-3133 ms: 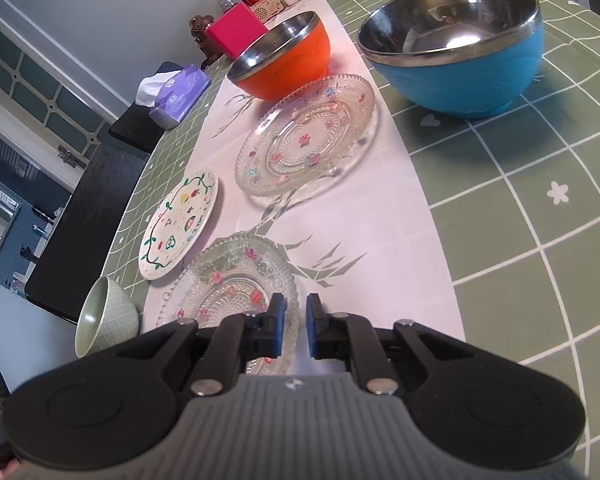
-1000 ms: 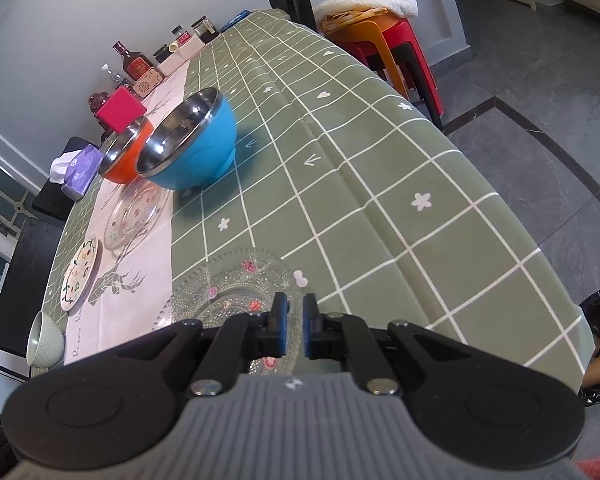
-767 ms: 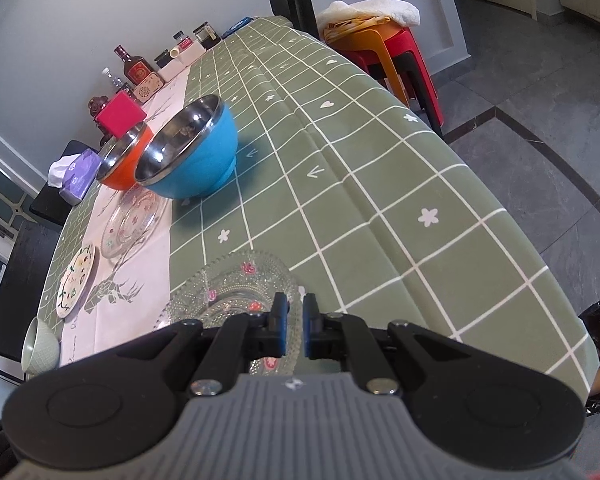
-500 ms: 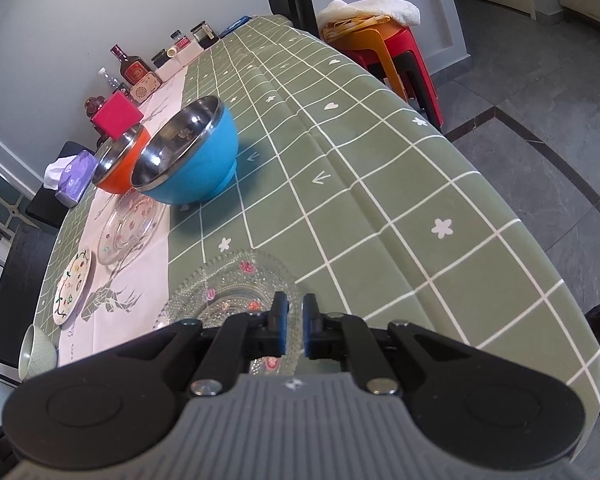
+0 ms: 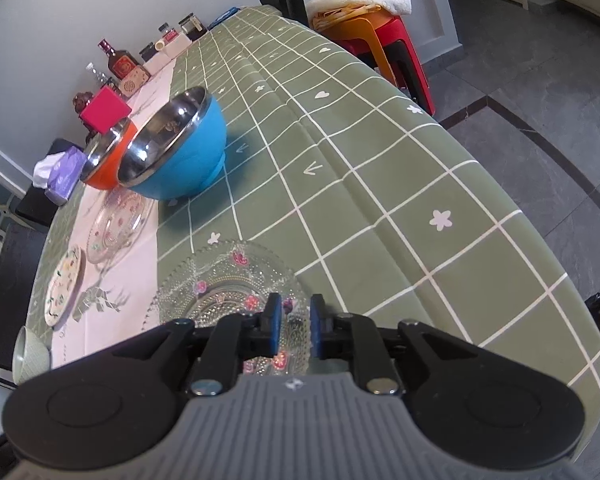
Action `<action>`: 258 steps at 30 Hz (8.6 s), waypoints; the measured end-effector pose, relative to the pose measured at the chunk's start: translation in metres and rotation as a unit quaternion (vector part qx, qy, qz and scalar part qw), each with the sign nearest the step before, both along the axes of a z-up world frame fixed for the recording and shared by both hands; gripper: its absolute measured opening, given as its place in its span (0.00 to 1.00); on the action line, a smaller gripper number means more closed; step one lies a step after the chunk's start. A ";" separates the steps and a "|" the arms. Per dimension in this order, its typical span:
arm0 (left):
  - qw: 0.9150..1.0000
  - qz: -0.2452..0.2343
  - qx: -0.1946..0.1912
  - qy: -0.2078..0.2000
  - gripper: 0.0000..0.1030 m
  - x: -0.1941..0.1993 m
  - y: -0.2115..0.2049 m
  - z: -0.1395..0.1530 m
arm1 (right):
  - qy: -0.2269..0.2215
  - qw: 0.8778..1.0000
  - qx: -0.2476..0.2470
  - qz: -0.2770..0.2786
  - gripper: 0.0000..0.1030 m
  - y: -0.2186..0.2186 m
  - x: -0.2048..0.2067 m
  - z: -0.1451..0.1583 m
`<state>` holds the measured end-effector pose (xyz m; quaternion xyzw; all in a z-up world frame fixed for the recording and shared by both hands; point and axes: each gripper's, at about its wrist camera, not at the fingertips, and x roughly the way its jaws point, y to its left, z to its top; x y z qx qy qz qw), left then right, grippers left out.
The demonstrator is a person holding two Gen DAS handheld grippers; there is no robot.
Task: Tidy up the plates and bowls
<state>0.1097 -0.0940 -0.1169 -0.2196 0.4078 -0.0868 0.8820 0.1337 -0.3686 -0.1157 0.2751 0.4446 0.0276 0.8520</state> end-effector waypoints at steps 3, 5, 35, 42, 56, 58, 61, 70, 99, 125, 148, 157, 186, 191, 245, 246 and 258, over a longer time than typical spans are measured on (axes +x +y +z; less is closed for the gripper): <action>1.000 0.007 -0.005 -0.014 0.39 -0.002 0.009 0.005 | -0.031 0.999 -0.017 -0.006 0.33 0.002 -0.006 0.011; 1.000 0.008 0.001 -0.022 0.39 0.001 0.017 0.011 | -0.055 0.998 -0.036 0.005 0.33 0.010 -0.010 0.020; 0.991 -0.072 0.112 -0.005 0.39 0.212 0.142 0.037 | -0.025 0.999 0.022 0.034 0.34 0.166 0.155 -0.007; 0.993 -0.059 0.097 0.021 0.39 0.240 0.145 0.016 | -0.025 0.999 0.018 0.024 0.35 0.163 0.166 -0.014; 0.994 -0.058 0.083 0.027 0.13 0.247 0.145 0.006 | -0.034 0.997 0.045 0.045 0.08 0.165 0.177 -0.023; 0.994 -0.056 0.087 0.031 0.13 0.244 0.143 0.007 | -0.034 0.997 0.039 0.051 0.08 0.166 0.178 -0.022; 0.993 -0.056 0.094 0.043 0.13 0.236 0.140 0.009 | -0.029 0.998 0.032 0.053 0.08 0.166 0.179 -0.020; 0.992 -0.068 0.090 0.062 0.20 0.222 0.141 0.012 | -0.017 0.998 0.032 0.058 0.13 0.163 0.165 -0.017; 0.994 -0.043 0.098 0.013 0.14 0.167 0.138 0.036 | -0.035 0.994 0.054 0.086 0.07 0.152 0.143 0.000; 0.998 -0.050 0.029 0.005 0.14 0.035 0.060 0.049 | -0.069 0.994 0.004 0.083 0.07 0.066 0.012 0.039; 0.995 -0.087 0.039 0.018 0.14 0.010 -0.004 0.022 | -0.033 0.998 -0.039 0.035 0.07 0.013 -0.013 0.016; 0.990 -0.105 0.093 0.006 0.11 0.008 -0.015 0.025 | -0.024 0.998 -0.052 0.035 0.08 0.013 -0.011 0.013; 0.990 -0.120 0.073 0.001 0.15 0.008 -0.007 0.017 | -0.031 0.989 -0.134 0.049 0.06 0.029 -0.015 0.015; 0.991 -0.111 0.068 -0.010 0.17 0.005 0.005 0.027 | -0.068 0.987 -0.142 0.027 0.10 0.029 -0.021 0.027; 0.994 -0.033 0.080 0.063 0.33 0.191 0.318 0.018 | -0.005 0.978 0.054 0.201 0.33 0.295 0.188 -0.016; 0.995 -0.032 0.076 0.062 0.32 0.192 0.320 0.016 | 0.000 0.977 0.062 0.202 0.27 0.296 0.189 -0.018; 0.996 -0.027 0.040 0.072 0.13 0.194 0.322 0.008 | 0.003 0.977 0.098 0.188 0.06 0.296 0.192 -0.029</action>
